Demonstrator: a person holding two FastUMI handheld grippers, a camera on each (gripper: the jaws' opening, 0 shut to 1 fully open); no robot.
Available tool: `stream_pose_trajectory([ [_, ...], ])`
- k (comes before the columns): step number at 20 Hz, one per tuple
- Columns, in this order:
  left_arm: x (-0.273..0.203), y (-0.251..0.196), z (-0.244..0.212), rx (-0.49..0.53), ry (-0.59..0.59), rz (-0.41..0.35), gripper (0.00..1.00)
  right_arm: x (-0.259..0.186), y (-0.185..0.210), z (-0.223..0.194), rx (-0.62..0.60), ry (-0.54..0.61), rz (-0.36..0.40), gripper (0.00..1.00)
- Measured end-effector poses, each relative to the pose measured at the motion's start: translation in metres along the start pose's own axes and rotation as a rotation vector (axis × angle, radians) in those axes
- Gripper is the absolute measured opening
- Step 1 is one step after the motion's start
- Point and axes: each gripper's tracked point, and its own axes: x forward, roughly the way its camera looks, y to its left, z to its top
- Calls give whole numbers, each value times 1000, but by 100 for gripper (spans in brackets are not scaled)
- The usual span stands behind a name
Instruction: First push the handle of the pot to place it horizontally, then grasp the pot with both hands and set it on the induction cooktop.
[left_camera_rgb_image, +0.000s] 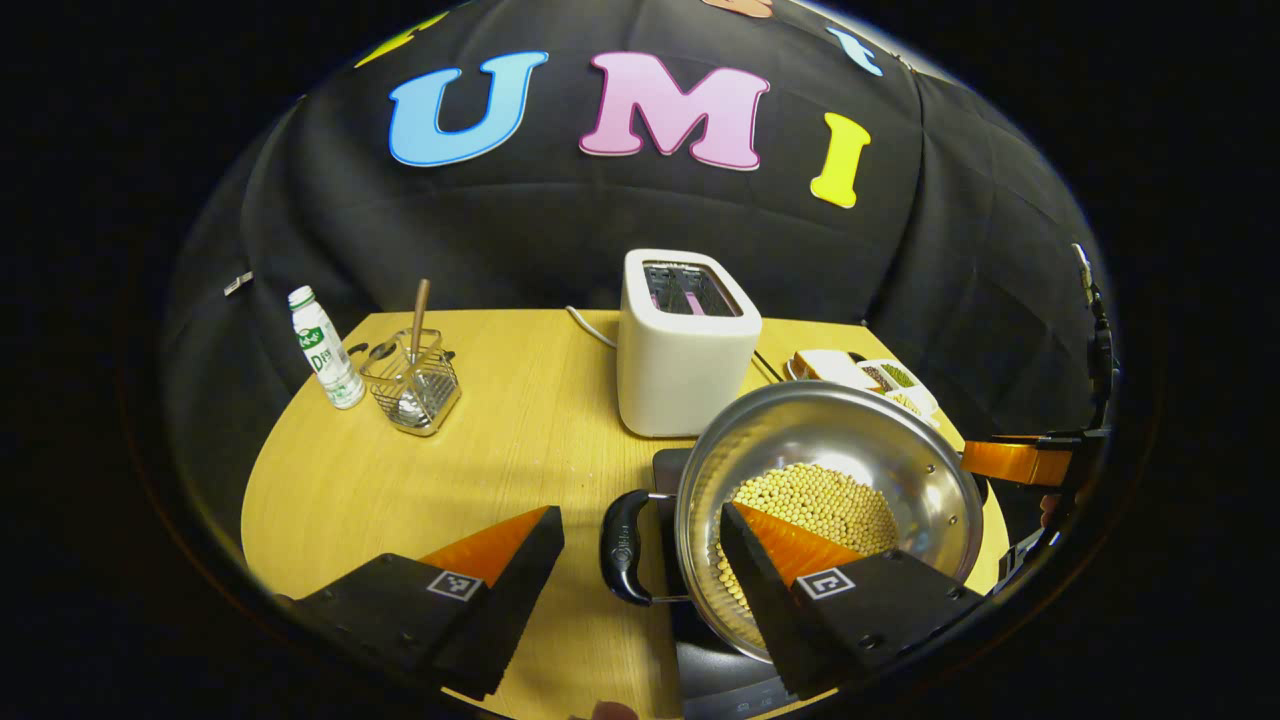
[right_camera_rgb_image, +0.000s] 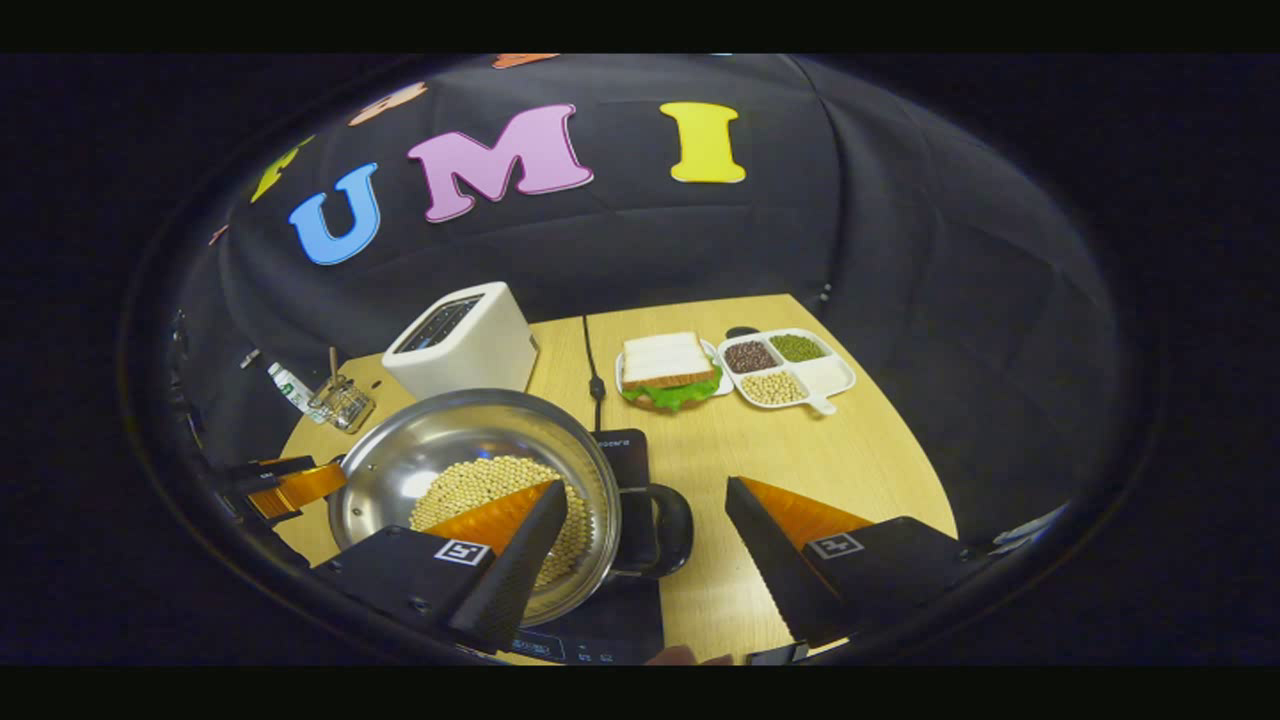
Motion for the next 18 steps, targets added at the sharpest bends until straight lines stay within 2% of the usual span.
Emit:
stream_pose_trajectory([
  [9, -92, 0, 54, -40, -223, 8, 98, -93, 25, 63, -54, -234, -7, 99],
  [14, -140, 4, 58, -54, -314, 4, 95, -139, 46, 76, -38, -324, -4, 98],
  [18, -177, 12, 65, -8, -378, 11, 95, -176, 64, 81, -48, -385, -1, 99],
])
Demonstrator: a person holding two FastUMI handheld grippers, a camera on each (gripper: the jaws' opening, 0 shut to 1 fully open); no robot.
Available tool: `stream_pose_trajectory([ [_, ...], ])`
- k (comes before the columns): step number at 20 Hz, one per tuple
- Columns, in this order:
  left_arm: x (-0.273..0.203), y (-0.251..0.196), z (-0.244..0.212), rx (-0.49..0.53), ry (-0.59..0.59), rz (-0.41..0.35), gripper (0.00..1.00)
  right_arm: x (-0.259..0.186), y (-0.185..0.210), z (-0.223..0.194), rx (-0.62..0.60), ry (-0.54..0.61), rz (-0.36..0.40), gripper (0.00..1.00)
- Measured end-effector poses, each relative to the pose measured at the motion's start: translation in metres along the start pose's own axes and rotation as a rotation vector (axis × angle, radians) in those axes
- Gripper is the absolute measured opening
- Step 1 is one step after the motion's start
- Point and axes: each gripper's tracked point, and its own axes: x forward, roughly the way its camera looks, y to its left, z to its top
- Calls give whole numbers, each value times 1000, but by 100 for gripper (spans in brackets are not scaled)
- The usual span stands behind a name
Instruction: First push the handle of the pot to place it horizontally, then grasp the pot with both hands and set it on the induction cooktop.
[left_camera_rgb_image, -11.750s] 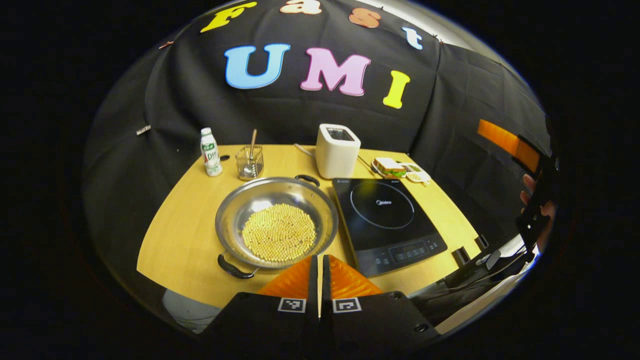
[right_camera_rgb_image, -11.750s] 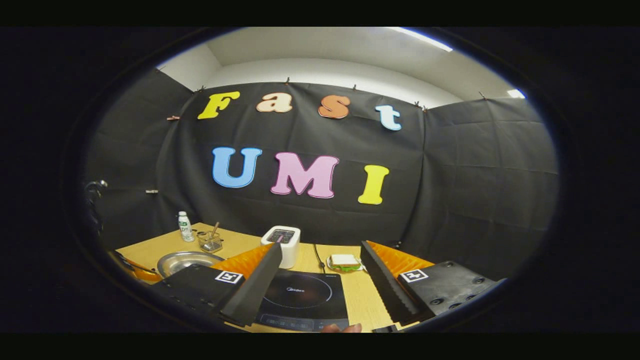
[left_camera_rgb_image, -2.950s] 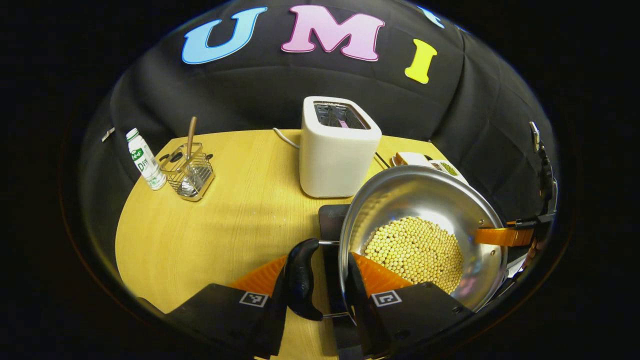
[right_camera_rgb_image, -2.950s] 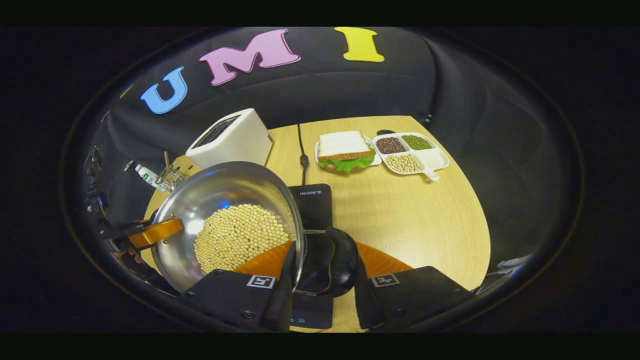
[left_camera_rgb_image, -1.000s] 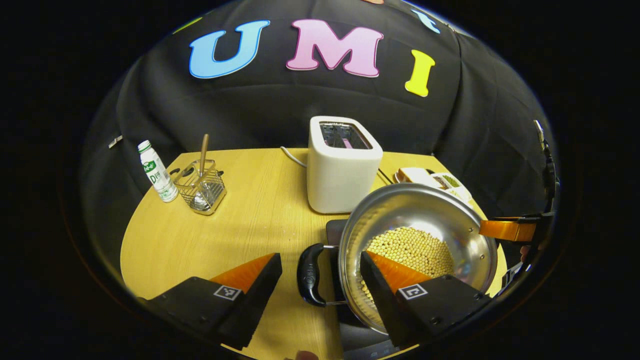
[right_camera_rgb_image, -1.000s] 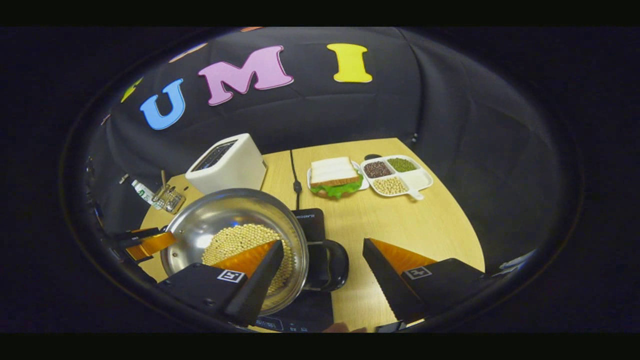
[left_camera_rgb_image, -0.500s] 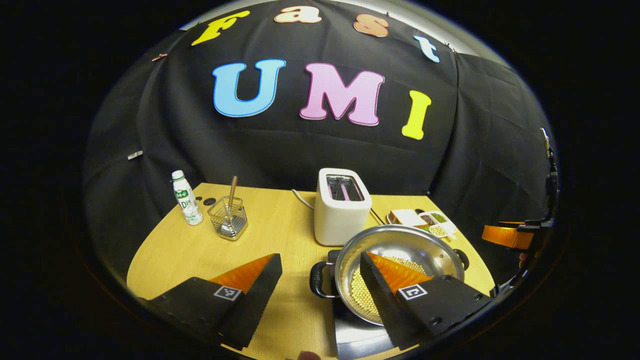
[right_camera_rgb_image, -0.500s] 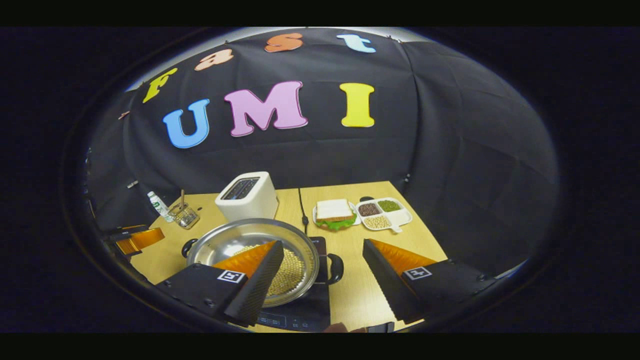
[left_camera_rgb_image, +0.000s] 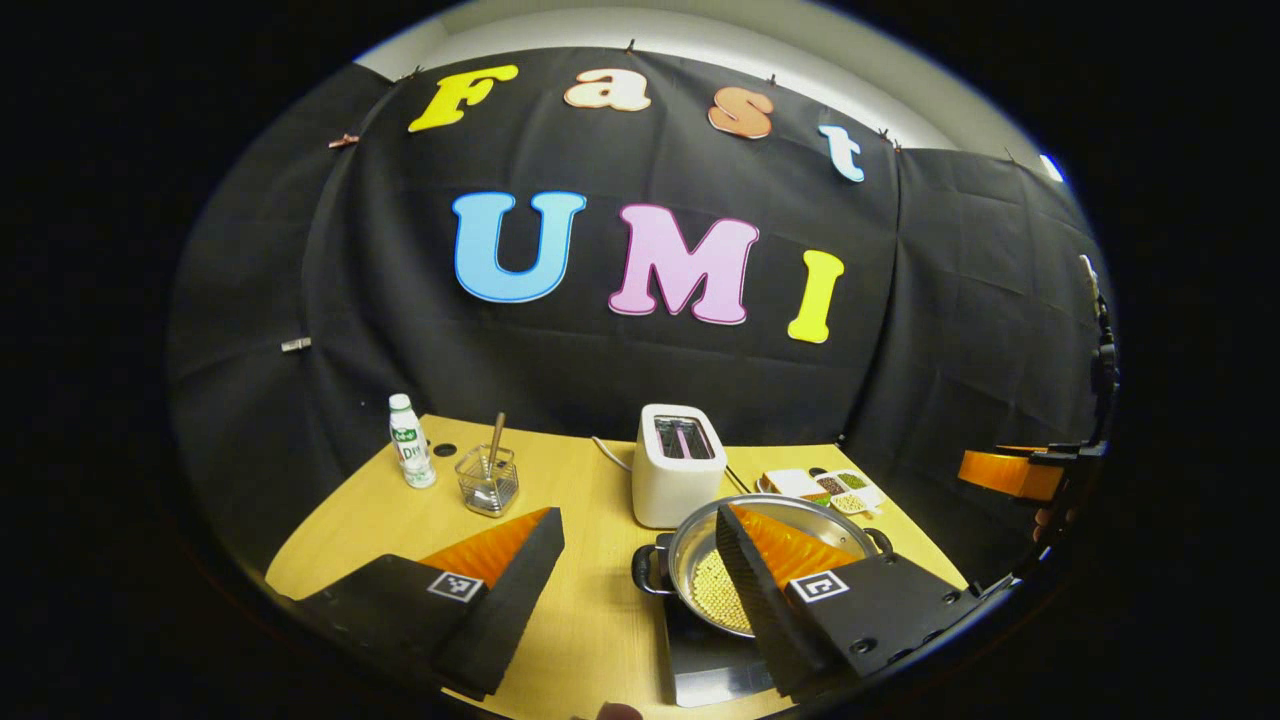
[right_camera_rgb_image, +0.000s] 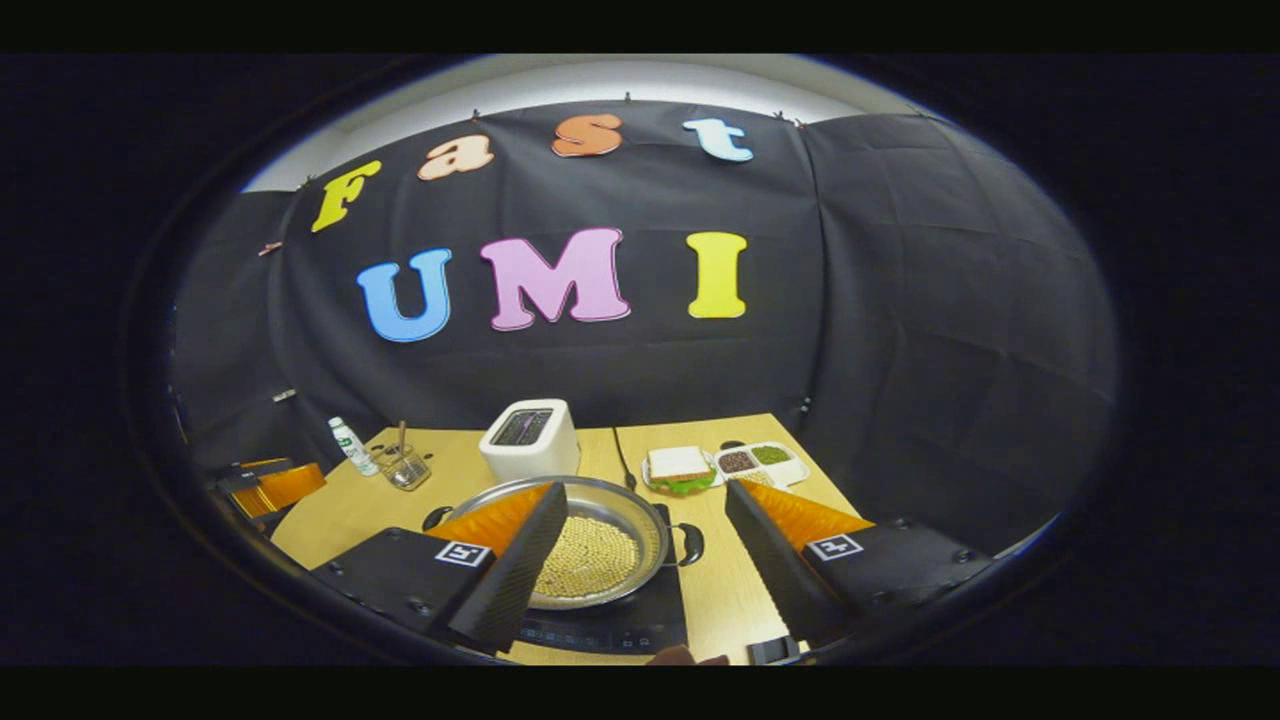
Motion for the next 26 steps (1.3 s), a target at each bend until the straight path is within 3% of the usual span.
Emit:
stream_pose_trajectory([
  [11, -65, 0, 15, 87, -84, -28, 95, -64, 52, 25, -103, -160, 5, 98],
  [26, -74, 2, 9, 86, -76, -38, 95, -64, 57, 20, -104, -138, -1, 99],
])
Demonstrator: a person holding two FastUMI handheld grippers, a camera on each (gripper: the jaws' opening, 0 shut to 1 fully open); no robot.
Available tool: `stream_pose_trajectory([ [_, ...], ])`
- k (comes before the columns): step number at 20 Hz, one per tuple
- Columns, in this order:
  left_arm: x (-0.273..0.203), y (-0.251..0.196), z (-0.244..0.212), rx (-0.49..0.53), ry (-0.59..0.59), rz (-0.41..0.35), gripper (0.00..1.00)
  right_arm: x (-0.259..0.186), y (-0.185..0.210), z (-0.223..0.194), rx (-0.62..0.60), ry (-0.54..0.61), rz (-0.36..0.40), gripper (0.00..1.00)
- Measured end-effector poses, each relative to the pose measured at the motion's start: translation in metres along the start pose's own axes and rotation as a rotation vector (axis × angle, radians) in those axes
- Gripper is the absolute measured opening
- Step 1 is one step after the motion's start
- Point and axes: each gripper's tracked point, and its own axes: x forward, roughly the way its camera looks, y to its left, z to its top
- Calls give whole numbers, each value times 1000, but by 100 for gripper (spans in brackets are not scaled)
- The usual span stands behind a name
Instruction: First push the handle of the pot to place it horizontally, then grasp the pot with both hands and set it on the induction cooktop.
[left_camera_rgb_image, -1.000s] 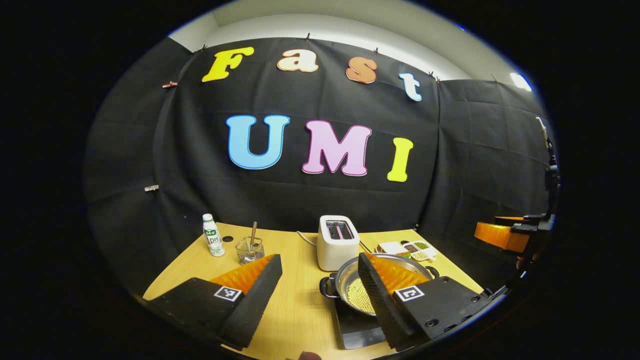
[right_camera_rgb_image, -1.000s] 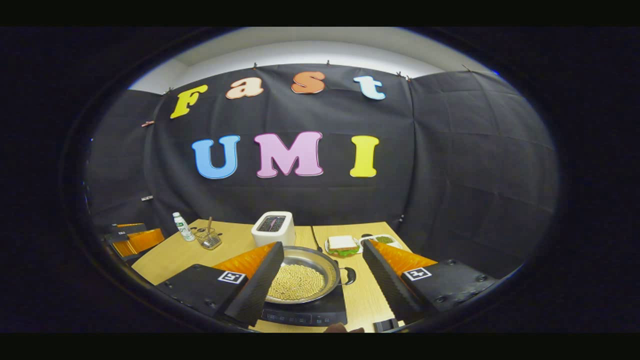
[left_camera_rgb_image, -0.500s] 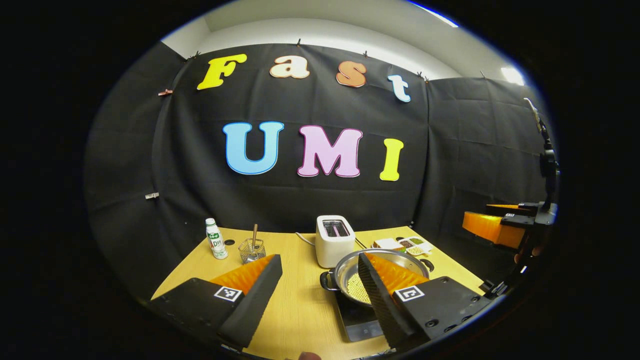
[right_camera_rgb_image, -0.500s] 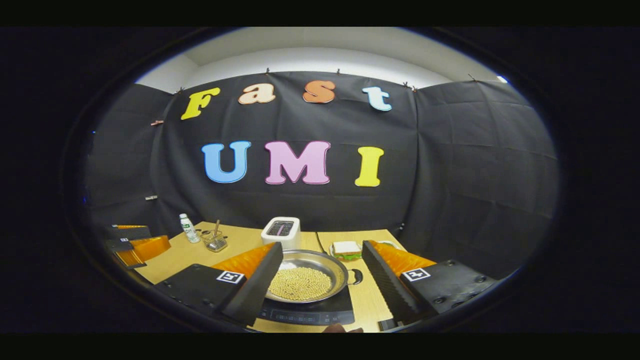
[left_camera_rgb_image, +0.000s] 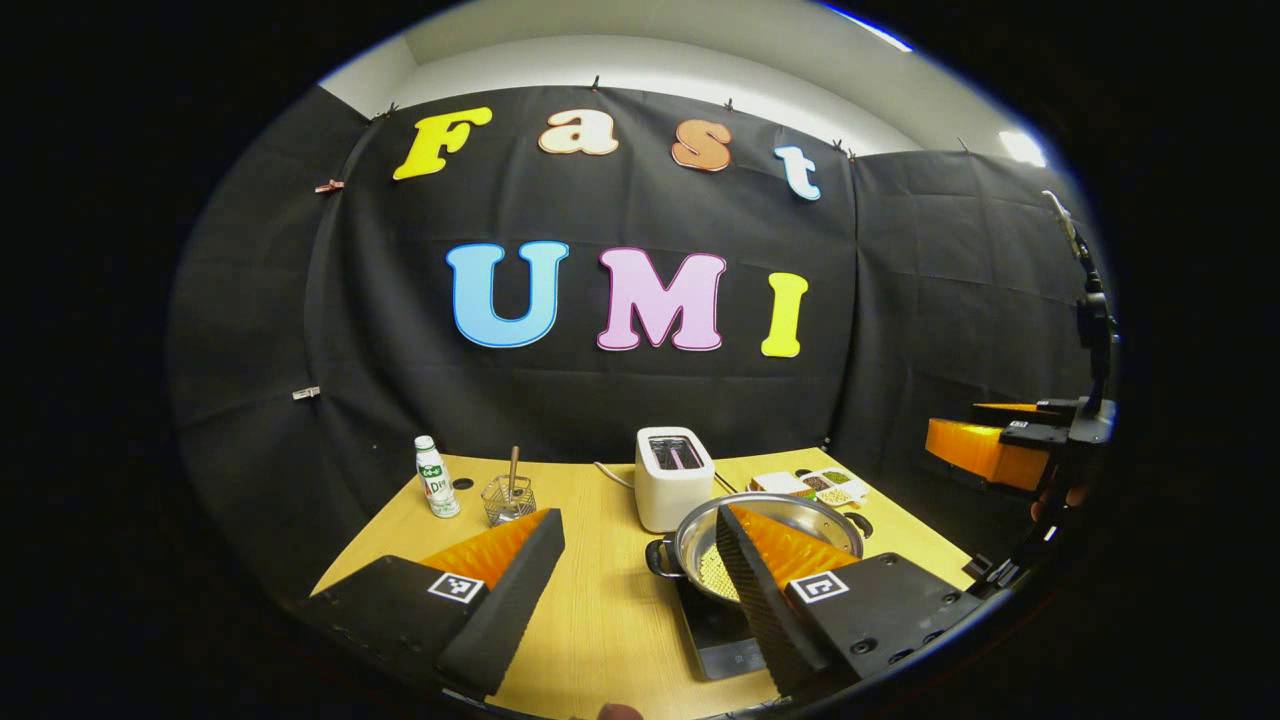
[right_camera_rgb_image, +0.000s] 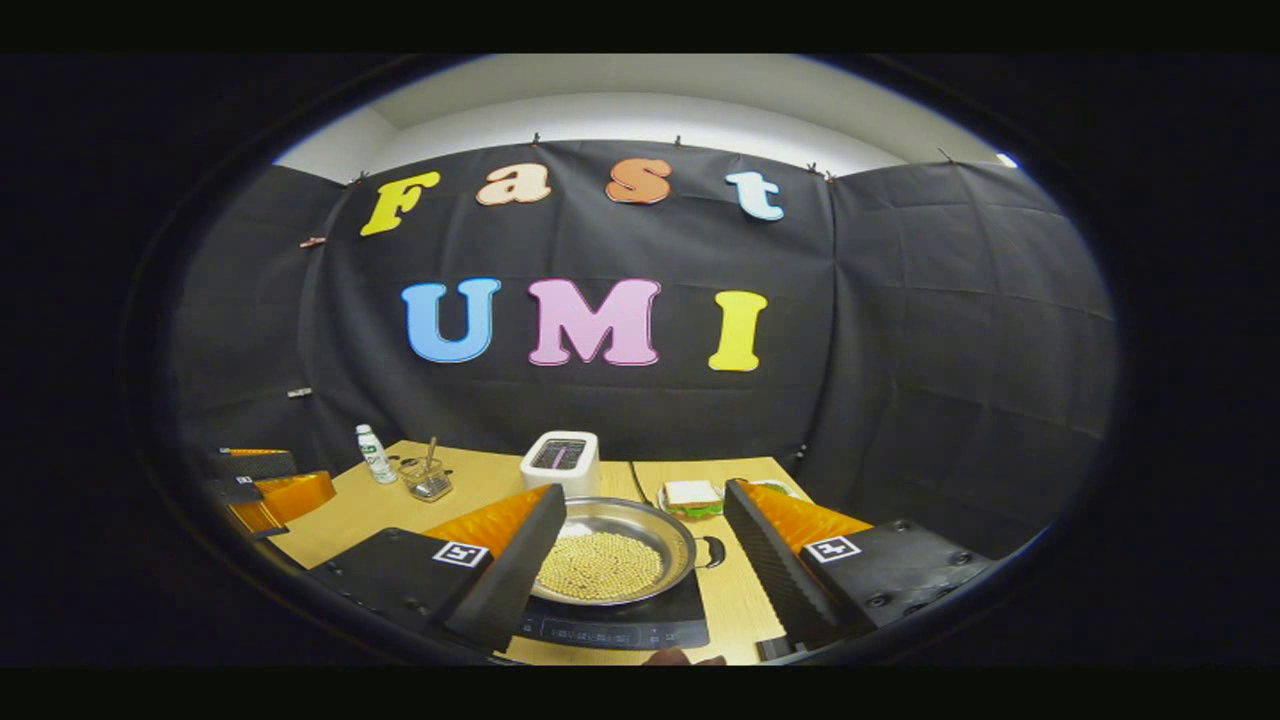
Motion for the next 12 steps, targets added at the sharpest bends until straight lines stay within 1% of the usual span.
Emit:
stream_pose_trajectory([
  [5, 0, -3, 3, 12, -6, -4, 95, 0, 1, -1, -5, 7, 5, 99],
  [12, 1, -9, 2, 17, -1, -13, 95, 0, -7, -3, 8, 13, -6, 99],
])
